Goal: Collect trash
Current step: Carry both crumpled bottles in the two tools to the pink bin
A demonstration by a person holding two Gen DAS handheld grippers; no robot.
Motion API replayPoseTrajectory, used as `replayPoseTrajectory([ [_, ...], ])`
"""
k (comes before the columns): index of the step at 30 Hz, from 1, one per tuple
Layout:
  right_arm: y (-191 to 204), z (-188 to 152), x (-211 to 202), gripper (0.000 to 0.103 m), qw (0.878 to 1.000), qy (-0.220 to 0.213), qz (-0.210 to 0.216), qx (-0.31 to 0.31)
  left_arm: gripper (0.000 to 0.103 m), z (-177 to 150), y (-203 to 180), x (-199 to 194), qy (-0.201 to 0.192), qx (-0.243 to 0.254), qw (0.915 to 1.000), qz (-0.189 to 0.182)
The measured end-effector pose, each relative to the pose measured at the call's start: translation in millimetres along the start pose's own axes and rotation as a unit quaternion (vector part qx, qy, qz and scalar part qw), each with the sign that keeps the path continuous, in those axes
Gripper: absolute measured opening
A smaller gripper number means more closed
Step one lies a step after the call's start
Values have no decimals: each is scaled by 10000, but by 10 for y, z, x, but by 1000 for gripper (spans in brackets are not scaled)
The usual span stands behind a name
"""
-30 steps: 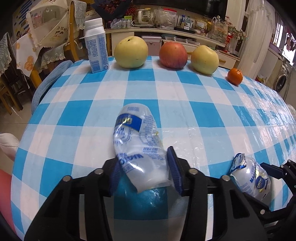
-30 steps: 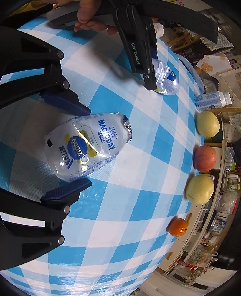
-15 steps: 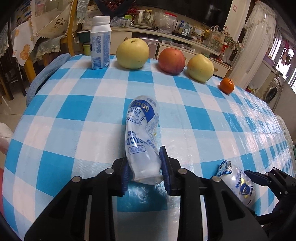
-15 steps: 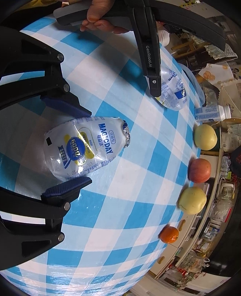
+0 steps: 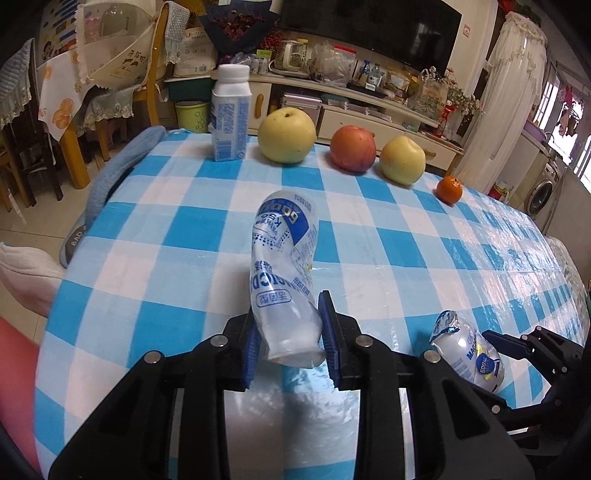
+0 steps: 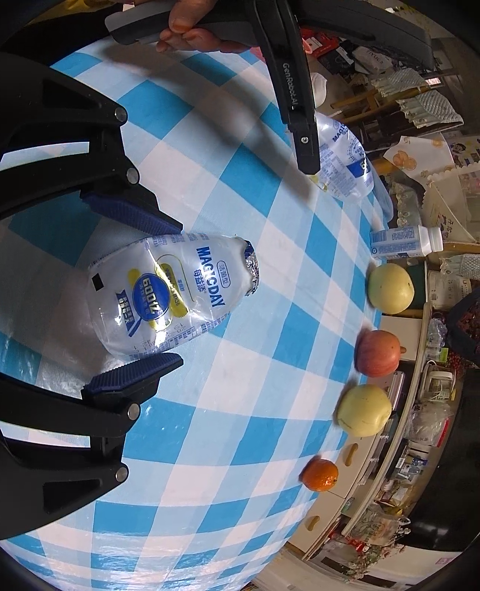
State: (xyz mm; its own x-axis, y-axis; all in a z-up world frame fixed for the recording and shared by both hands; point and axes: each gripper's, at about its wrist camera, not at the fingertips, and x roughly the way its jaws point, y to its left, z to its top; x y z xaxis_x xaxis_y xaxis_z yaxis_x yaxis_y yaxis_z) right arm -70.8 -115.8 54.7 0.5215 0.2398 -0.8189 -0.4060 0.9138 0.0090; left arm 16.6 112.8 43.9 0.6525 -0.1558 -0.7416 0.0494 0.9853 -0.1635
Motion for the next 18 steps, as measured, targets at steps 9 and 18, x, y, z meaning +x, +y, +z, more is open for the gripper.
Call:
replayPoseTrajectory([
  [9, 236, 67, -87, 66, 9995, -179, 242, -51, 31, -41, 316, -339, -257, -75, 9991, 322],
  [18, 499, 155, -263, 66, 9979, -498, 389, -129, 31, -57, 652, -637, -507, -203, 9959, 718],
])
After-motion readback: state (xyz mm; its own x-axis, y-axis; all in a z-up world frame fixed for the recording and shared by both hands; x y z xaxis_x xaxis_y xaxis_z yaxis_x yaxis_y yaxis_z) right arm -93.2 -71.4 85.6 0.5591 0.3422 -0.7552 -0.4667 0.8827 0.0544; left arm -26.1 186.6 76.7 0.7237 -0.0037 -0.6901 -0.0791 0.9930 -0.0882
